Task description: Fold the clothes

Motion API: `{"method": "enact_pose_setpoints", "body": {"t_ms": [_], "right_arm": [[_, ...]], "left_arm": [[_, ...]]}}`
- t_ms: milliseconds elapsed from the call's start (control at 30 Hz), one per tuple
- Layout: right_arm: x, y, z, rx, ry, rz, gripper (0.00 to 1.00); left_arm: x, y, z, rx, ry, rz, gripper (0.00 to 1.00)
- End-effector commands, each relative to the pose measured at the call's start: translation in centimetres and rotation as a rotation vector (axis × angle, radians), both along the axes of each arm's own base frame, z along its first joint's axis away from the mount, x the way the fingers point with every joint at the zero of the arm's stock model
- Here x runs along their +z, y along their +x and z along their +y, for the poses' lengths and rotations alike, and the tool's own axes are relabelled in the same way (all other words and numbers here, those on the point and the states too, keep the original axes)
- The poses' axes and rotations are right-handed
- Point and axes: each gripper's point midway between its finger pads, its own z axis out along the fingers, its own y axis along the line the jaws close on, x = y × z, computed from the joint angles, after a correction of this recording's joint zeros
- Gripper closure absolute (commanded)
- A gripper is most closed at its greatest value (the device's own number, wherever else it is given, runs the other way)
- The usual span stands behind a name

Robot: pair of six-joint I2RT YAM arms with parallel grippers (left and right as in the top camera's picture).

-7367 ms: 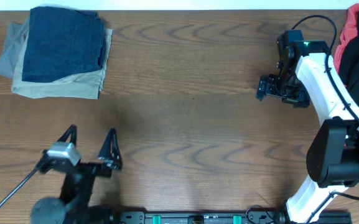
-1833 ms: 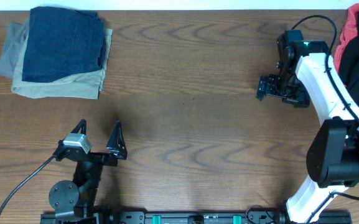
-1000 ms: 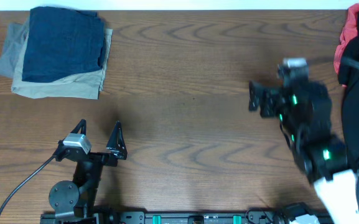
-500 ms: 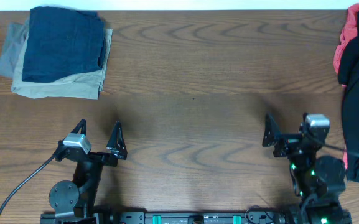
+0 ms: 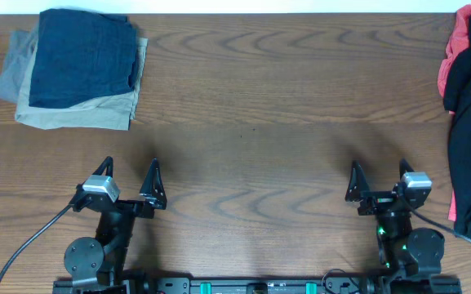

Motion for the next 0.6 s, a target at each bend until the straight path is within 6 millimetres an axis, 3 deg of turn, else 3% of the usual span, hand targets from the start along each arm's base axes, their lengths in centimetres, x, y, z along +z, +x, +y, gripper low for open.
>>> {"method": "enact_pose_setpoints", "body": {"t_ms": [0,200,367,567], "right_arm": [[-1.1,0.3,-0.4,-0.016,-0.01,-0.02,0.01],[-0.6,0.4,-0.6,-0.023,-0.021,-0.058,0.01],[-2.6,0.3,-0.6,-0.022,-0.041,0.022,0.01],[-2.5,0.3,-1.0,-0.041,-0.041,0.016,0.01]], "left_arm": [[0.8,-0.2,0.1,0.01,0.011,-0.026,0.02],[0.8,-0.2,0.1,0.01,0.011,-0.026,0.02],[0.8,-0.2,0.1,0.01,0.011,-0.026,0.02],[0.8,-0.2,0.1,0.01,0.011,-0.026,0.02]]}}
